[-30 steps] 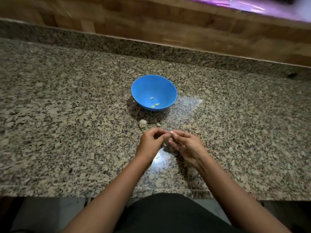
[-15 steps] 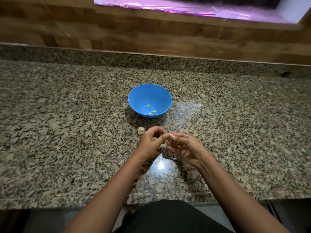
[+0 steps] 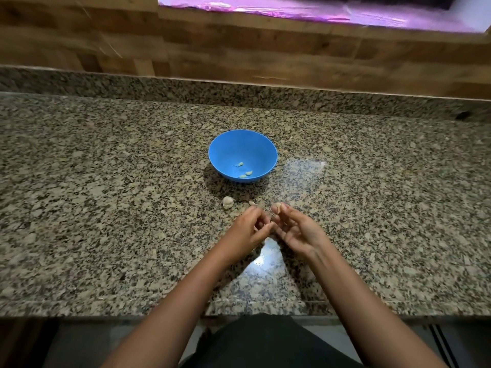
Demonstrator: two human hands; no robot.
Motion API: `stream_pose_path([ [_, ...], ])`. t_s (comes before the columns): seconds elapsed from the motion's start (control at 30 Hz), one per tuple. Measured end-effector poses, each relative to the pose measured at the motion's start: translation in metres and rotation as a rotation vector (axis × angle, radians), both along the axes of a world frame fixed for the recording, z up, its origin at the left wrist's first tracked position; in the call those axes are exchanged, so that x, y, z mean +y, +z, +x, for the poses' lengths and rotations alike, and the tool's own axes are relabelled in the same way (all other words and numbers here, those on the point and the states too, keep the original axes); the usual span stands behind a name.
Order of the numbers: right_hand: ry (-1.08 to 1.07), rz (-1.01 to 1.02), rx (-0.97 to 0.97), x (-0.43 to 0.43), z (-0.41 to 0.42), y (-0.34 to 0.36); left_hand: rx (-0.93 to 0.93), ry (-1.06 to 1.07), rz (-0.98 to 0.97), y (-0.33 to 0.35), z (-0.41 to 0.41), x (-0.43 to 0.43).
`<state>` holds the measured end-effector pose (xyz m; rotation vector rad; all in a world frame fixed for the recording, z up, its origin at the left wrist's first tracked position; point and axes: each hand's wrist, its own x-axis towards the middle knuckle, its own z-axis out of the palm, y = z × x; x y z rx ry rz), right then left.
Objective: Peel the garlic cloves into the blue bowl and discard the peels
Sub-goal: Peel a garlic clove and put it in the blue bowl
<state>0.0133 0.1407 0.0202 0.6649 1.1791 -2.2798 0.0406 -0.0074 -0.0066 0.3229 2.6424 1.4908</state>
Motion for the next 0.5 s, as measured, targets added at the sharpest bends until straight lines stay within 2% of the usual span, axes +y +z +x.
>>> stream_pose_path([
  [0.2, 0.088, 0.201, 0.103, 0.004, 0.001, -0.002, -0.241, 0.282, 0.385, 0.003, -0.003, 0.005],
  [0.5, 0.17, 0.344, 0.316, -0.001, 0.009, 0.0, -0.377, 0.358, 0.53, 0.008, -0.016, 0.013],
])
